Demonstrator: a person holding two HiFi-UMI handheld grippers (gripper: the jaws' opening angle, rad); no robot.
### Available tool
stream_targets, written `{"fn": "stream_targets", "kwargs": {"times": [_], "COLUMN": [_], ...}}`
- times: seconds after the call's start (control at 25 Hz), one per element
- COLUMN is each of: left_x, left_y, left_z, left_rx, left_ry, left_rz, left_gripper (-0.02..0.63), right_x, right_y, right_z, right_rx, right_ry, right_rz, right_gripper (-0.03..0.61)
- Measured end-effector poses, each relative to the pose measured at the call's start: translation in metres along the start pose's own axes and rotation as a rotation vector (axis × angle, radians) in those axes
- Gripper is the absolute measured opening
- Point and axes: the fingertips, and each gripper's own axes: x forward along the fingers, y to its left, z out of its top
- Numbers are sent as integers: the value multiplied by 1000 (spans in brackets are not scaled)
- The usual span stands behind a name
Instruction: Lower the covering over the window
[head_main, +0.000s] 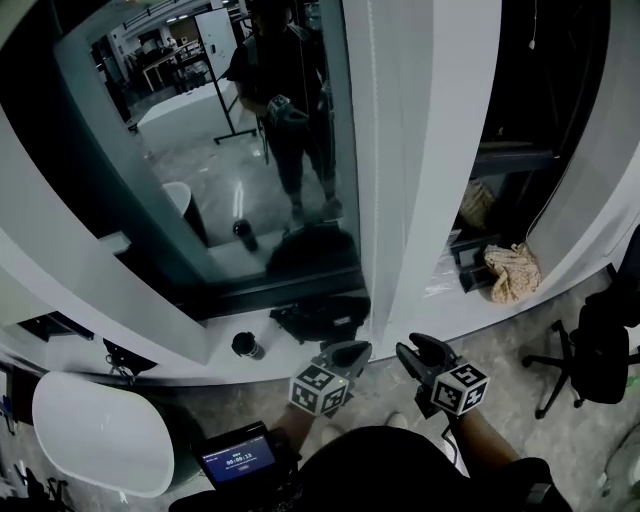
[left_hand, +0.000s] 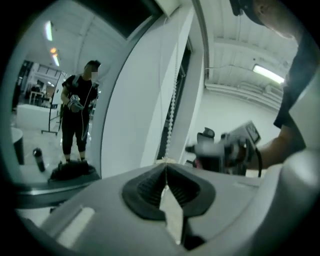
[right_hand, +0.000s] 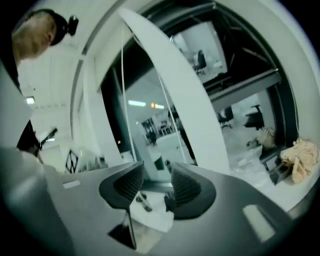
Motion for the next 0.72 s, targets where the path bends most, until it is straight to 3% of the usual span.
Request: {"fn": "stream_targets", "kwargs": {"times": [0.16,0.36,0.48,0.52,0.56,0.72], "left_x": [-3,-2,-4,-5,-6,-8], "left_y": [-15,-32,-37,-38,-39,-36], "left_z": [-35,-42,-43,-42,-42,-46], "left_rx": [-86,-72,-78,-81,-83,-75], "left_ry": [49,68,65,66,69,95], "left_rz": [-48,-86,-102,-104,-104,-91], "left_gripper": [8,8,8,8,8,8], "right_x": [-13,-3,5,5,6,11], "right_y": [55,145,171,174,175,181], "right_z": [165,305,358,371,380,378], "right_rx": [-31,-147,-193,-212,-237,-414], "right_ry": [-336,-482,-530,-550,-560,-541], "right_rz": [144,348,338,318,296,236], "right_gripper": [184,198,176,62,16,16]}}
